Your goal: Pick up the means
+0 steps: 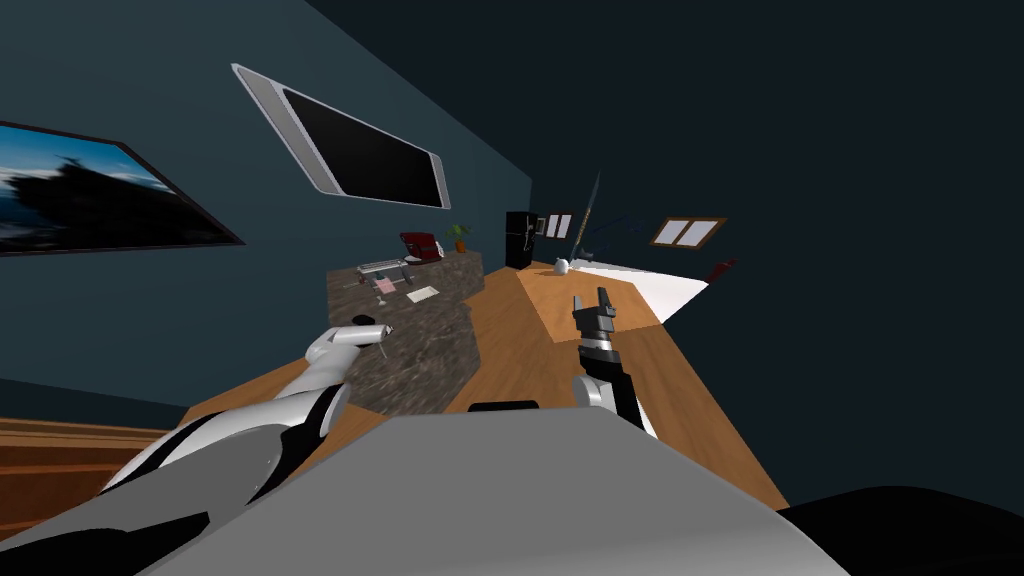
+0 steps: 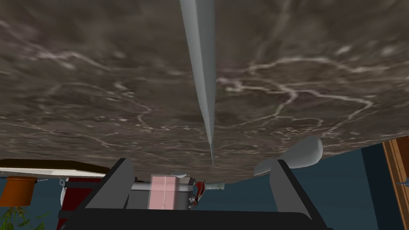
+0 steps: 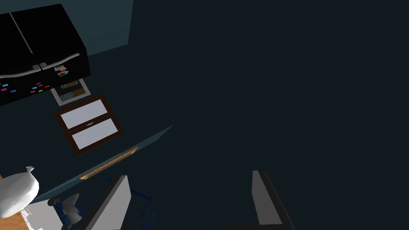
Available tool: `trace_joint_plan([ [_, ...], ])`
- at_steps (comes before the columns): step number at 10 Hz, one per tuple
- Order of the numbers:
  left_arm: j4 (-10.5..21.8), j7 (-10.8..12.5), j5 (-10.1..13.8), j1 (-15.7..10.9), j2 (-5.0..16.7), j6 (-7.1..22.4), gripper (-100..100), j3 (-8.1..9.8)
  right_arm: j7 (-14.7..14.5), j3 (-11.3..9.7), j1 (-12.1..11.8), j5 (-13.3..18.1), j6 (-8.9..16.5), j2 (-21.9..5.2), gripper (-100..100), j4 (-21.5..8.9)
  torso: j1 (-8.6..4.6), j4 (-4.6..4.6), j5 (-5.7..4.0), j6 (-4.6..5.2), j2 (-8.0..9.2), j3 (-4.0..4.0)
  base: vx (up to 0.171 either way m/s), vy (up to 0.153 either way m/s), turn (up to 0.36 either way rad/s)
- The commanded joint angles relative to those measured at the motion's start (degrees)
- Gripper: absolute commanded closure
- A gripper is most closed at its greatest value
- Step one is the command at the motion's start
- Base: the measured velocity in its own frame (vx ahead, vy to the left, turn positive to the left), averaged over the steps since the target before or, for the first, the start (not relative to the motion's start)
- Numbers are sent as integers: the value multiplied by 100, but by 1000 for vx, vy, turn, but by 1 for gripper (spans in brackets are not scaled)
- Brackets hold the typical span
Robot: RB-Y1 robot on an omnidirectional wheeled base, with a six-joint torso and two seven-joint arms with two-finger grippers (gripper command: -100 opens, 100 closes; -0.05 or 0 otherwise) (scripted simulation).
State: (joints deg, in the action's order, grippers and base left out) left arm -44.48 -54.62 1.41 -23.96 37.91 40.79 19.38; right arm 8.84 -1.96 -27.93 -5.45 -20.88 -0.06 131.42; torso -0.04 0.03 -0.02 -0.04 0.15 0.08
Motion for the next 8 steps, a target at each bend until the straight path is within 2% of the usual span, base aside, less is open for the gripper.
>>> trace_joint_plan([
  [1,286,-229,-47,-105,-39,-127,-100,213,0,0,0,0,0,0,0,0,0,0,0,0,0,0,-23,-20,-37],
  [2,380,-229,-47,-105,-39,-127,-100,213,0,0,0,0,0,0,0,0,2,0,0,-3,1,1,-10,-8,1],
  [3,563,-506,-142,-281,-131,-307,-100,481,0,0,0,0,0,0,0,0,6,0,1,-3,-2,-1,-17,-15,-53],
  [5,770,-533,-142,-281,-131,-307,-100,529,0,0,0,0,0,0,0,0,4,-1,1,-3,-2,-1,-12,-12,-20],
  [6,703,-520,-138,-281,-125,-285,-100,512,0,0,-1,0,0,0,0,0,7,-1,1,-3,-3,-2,0,0,0],
  [7,712,-529,-138,-282,-125,-286,100,515,0,0,-1,0,0,0,0,0,9,-1,1,-3,-5,-3,0,0,0],
  [8,711,-528,-138,-282,-125,-286,100,515,0,0,-1,0,0,0,0,0,10,-1,2,-3,-6,-3,-2,2,25],
])
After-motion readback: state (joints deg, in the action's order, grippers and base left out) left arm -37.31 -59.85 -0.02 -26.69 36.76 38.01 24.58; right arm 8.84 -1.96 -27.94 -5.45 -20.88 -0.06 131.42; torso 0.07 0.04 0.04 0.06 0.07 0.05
